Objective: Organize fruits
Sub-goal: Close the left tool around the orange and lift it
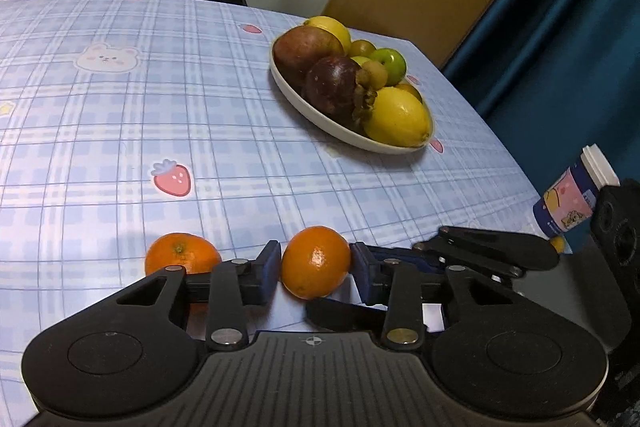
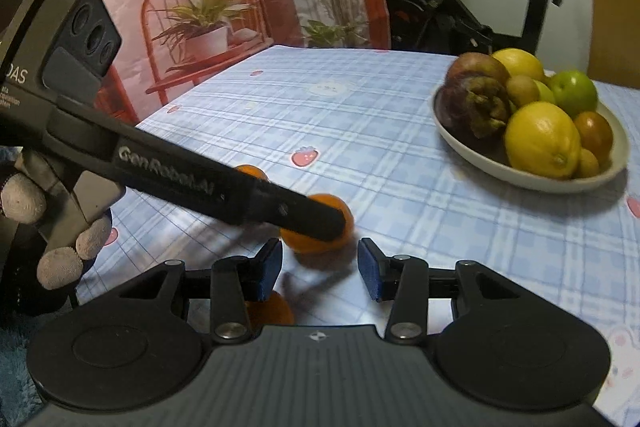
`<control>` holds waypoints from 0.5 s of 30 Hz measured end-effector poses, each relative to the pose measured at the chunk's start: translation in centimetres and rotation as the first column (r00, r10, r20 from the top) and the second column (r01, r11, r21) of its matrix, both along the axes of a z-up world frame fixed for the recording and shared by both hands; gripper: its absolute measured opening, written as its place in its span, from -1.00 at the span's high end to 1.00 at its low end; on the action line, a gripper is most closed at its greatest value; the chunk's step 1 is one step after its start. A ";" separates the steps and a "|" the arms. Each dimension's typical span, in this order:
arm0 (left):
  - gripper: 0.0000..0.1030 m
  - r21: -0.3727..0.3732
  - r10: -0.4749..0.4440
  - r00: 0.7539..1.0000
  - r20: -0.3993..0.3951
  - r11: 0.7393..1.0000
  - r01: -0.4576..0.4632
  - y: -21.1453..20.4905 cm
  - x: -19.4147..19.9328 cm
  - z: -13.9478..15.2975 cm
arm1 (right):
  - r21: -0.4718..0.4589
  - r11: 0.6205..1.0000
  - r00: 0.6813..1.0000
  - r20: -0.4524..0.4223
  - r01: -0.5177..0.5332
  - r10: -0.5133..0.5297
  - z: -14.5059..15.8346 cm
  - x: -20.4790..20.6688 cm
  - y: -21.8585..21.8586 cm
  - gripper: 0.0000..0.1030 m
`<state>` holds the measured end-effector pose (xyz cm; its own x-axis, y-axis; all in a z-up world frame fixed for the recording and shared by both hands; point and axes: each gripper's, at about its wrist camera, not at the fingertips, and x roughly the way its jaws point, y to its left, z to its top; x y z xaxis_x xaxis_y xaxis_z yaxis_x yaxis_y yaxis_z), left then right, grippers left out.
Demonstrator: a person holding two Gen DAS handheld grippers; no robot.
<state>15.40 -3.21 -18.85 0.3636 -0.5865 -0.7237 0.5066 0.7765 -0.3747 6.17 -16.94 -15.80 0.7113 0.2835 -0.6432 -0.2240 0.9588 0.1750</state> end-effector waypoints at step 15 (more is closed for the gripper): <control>0.22 0.064 -0.033 0.999 0.036 0.997 0.031 -1.8 0.1 0.4 | 0.074 0.997 0.999 0.030 0.011 -0.013 -0.2 0.3 -1.2 0.14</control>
